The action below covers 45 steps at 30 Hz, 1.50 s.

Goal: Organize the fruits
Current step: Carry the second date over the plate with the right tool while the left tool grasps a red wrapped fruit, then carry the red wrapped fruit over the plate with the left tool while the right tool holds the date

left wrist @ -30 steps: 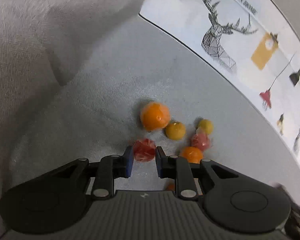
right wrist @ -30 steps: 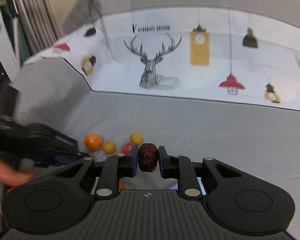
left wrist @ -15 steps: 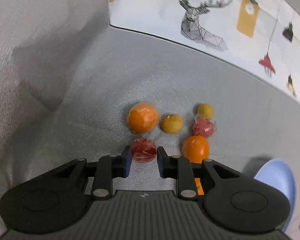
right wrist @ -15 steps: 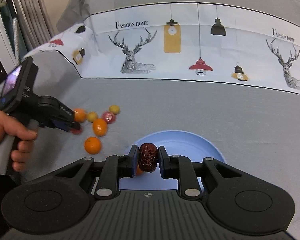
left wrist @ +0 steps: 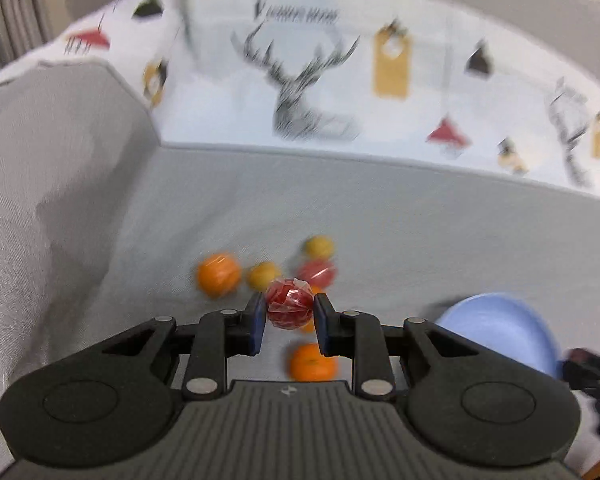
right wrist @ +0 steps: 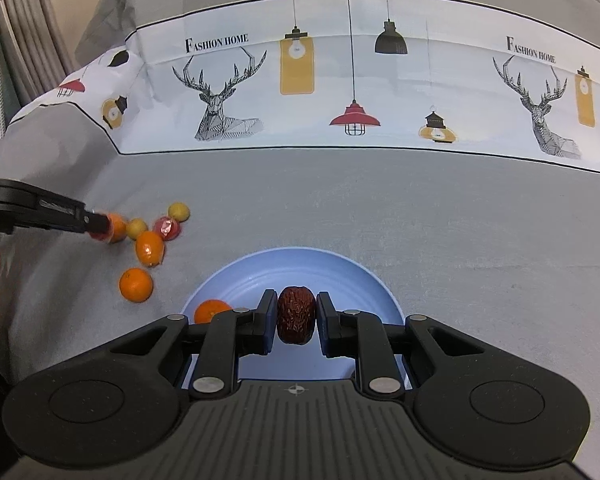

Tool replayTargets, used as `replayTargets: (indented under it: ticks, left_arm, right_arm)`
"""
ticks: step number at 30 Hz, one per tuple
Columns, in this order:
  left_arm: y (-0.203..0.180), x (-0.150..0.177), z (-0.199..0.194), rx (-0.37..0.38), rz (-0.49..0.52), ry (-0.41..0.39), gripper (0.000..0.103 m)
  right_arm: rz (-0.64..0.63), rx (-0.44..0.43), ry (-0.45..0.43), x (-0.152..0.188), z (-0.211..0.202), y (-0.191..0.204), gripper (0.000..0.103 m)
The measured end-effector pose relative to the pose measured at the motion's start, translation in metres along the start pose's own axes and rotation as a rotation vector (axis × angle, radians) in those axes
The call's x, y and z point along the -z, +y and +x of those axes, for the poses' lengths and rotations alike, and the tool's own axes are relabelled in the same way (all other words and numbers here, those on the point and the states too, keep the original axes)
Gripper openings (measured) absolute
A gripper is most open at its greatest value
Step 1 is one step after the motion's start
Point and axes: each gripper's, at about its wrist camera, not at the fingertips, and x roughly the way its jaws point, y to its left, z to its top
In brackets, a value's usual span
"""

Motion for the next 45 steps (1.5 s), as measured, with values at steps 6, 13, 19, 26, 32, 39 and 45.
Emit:
replayTargets:
  ticks: [6,13,19,26,32,39,45]
  left_arm:
    - [-0.02,0.019,-0.019,0.073,0.062,-0.089,0.028]
    - [-0.03,0.024,-0.008,0.151,0.055,-0.044,0.019]
    - [-0.025,0.022,-0.002,0.18,0.014,-0.04,0.018]
    - [0.009,0.027,0.046,0.299,-0.257,0.242,0.022]
    - [-0.005,0.029,0.062,0.294,-0.251,0.268,0.035]
    - [-0.014,0.034,0.081,0.275,-0.258,0.314,0.035]
    - [-0.019,0.036,0.086,0.285,-0.245,0.325,0.034]
  right_arm:
    - [-0.005,0.027,-0.018,0.0,-0.003,0.002,0.022]
    - [0.062,0.088,-0.057,0.0,-0.008,-0.018,0.022]
    - [0.056,0.102,-0.034,0.004,-0.001,-0.023,0.022]
    - [0.07,0.095,-0.03,0.004,-0.003,-0.028,0.022]
    - [0.067,0.07,-0.037,0.002,-0.005,-0.027,0.022]
    - [0.062,0.054,-0.034,0.001,-0.004,-0.026,0.022]
    - [0.046,0.038,-0.022,0.001,-0.002,-0.024,0.022]
